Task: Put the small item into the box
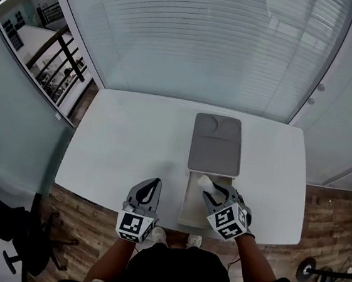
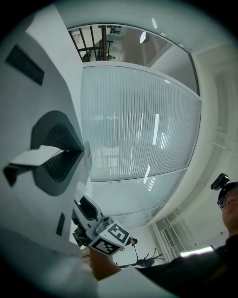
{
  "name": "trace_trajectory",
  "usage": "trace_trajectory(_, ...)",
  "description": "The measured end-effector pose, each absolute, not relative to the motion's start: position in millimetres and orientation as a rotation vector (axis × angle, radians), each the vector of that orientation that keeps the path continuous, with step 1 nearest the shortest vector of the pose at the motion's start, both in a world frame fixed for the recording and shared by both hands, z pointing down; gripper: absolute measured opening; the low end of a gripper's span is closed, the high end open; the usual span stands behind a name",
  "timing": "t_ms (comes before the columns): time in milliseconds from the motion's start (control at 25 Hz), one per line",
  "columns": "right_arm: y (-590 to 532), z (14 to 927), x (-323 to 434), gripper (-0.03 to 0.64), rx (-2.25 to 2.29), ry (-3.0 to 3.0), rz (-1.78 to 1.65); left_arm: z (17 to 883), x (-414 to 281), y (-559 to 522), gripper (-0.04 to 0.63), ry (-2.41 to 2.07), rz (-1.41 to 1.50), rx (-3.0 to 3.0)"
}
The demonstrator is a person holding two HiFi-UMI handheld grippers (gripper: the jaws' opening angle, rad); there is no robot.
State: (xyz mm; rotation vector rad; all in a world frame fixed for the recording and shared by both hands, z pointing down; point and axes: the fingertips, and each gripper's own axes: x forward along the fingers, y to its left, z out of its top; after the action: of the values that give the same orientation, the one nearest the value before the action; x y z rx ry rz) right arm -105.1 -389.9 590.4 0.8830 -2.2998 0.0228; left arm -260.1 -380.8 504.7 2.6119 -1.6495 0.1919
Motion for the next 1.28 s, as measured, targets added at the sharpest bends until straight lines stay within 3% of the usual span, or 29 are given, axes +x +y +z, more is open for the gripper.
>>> trace_trajectory(480,-390,636,-105,0.156,0.632,-1.997,-0.131,516,-258,-389,0.013,-1.527,0.184,2.654)
trace_trajectory(1280,-388,662,-111,0.184,0.422,-1.890,-0.060,527,-261,-385,0.012,-1.536,0.182,2.608)
